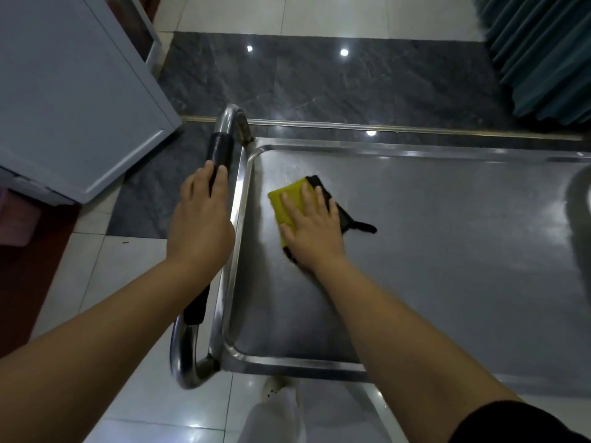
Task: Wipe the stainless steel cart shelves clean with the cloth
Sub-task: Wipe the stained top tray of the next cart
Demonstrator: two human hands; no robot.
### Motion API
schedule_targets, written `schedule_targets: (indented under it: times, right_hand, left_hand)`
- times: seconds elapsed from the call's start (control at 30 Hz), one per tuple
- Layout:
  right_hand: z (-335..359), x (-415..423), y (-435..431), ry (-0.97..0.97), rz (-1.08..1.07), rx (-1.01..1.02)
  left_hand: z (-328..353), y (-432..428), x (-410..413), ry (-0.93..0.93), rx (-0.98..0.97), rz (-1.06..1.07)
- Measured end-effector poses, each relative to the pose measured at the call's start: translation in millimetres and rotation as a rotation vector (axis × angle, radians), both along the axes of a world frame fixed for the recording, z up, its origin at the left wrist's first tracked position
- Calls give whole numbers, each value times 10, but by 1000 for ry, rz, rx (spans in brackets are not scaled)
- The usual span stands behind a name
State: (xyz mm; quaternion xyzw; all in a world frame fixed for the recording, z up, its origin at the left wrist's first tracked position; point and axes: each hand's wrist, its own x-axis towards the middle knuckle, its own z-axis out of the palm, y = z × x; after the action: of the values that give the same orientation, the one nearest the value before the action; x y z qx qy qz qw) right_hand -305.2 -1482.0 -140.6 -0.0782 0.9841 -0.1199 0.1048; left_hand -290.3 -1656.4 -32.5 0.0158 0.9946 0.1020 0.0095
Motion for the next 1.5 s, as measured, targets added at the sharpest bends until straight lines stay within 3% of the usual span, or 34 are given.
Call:
schedule_targets:
  times: [0.27, 0.47, 0.6, 0.83, 1.03, 1.33, 1.5]
  right_hand:
    - [78, -46, 1912, -49, -570, 121]
    - [111, -127, 1739, -76, -737, 127]
    - [56, -300, 1009, -42, -568, 136]
    - [22, -464, -589, -18, -43, -10]
    - [-35, -569, -362, 14, 120, -47]
    - [64, -607, 1422, 4, -450, 70]
    - [42, -631, 1162, -3, -673, 66]
  left_hand:
    - [69, 59, 33, -3, 18, 27]
    - [-5, 49, -1, 24, -31, -7]
    - [-49, 32, -29, 58, -33, -26]
    - [-71, 3, -49, 94, -21, -20]
    - [-74, -15, -38, 63, -24, -10]
    - [-82, 6, -33, 87, -54, -17]
    - [-66, 15, -58, 83, -31, -6]
